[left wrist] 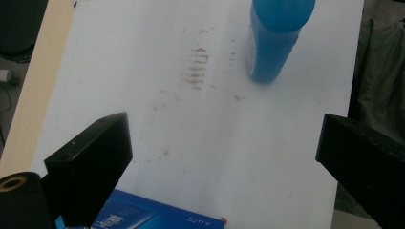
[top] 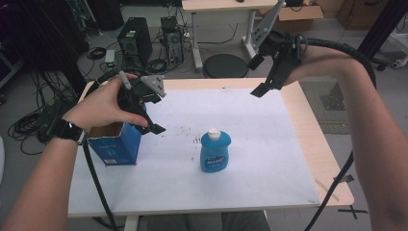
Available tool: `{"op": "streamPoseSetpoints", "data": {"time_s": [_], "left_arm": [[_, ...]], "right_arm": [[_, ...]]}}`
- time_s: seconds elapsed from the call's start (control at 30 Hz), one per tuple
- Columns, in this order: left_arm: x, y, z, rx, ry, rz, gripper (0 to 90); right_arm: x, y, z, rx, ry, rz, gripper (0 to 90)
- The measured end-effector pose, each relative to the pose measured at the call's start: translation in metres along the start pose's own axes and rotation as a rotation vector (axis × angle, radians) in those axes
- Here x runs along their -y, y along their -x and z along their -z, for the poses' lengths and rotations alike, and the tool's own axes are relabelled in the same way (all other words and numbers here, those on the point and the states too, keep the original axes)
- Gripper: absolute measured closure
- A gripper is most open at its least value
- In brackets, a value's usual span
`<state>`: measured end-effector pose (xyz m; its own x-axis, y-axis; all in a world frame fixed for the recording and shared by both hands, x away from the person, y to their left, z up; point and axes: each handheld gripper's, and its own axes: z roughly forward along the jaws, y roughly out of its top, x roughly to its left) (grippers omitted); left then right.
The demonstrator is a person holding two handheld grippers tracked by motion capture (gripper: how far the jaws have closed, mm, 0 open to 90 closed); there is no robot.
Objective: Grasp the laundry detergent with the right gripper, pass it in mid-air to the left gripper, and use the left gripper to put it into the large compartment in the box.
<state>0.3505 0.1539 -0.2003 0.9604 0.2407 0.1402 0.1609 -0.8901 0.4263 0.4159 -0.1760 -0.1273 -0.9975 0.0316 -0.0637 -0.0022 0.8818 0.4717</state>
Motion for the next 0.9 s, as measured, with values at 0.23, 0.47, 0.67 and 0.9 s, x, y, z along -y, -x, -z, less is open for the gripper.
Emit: {"op": "streamPoseSetpoints", "data": {"time_s": [0.23, 0.47, 0.67, 0.9], "left_arm": [[0.0, -0.001, 0.003, -0.005, 0.0, 0.004, 5.4], [-0.001, 0.002, 0.003, -0.006, 0.002, 0.004, 4.8], [0.001, 0.002, 0.002, -0.005, 0.003, 0.011, 4.7], [0.001, 0.003, 0.001, -0.003, 0.005, 0.016, 4.6]], "right_arm": [[0.003, -0.004, -0.002, -0.011, 0.005, 0.004, 5.7], [0.009, -0.005, -0.001, -0.011, 0.032, 0.009, 4.9], [0.016, -0.005, -0.001, -0.014, 0.061, 0.007, 4.5], [0.034, -0.004, -0.005, -0.016, 0.138, -0.008, 3.7]]}}
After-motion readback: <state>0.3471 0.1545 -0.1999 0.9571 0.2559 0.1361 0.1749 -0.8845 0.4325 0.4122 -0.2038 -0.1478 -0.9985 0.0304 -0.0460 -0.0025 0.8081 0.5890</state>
